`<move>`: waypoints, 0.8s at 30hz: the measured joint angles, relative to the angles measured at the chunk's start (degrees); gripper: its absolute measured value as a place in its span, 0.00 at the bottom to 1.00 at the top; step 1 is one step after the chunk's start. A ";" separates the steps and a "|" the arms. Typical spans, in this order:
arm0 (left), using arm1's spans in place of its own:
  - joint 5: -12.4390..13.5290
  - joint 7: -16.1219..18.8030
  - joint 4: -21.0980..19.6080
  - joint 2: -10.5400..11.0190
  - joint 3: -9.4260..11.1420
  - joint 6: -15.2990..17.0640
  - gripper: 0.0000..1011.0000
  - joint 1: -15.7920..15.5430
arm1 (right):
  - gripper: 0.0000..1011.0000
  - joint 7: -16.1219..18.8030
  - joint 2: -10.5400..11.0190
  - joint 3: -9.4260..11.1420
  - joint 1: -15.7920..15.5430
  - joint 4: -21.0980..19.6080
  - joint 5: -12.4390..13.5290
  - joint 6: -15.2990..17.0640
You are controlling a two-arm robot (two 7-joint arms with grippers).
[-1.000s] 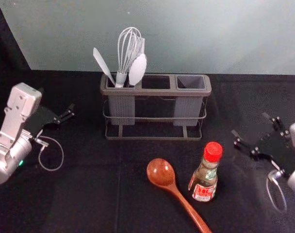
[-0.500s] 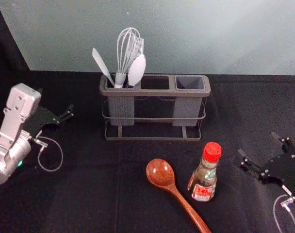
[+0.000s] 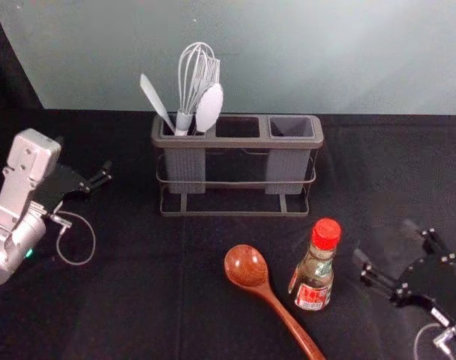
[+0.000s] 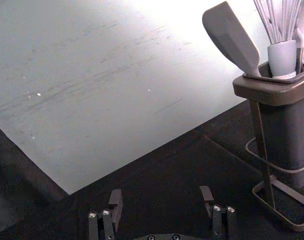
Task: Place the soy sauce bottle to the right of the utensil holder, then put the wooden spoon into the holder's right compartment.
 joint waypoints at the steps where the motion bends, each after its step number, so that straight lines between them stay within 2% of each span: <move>1: 0.00 0.00 0.00 0.00 0.00 0.00 1.00 0.00 | 0.99 0.20 0.00 0.04 -0.24 -0.30 0.07 0.02; 11: 0.00 0.00 0.00 0.00 0.00 0.00 1.00 0.00 | 0.99 3.14 -1.22 -0.35 -1.27 -2.58 1.37 0.46; 19: 0.00 0.00 0.00 0.00 0.00 0.00 1.00 0.00 | 0.99 5.20 -3.45 -1.78 0.76 -1.98 1.60 1.45; 24: 0.00 0.00 0.00 0.00 0.00 0.00 1.00 0.00 | 0.99 6.00 -4.86 -2.78 2.50 -1.15 0.81 2.07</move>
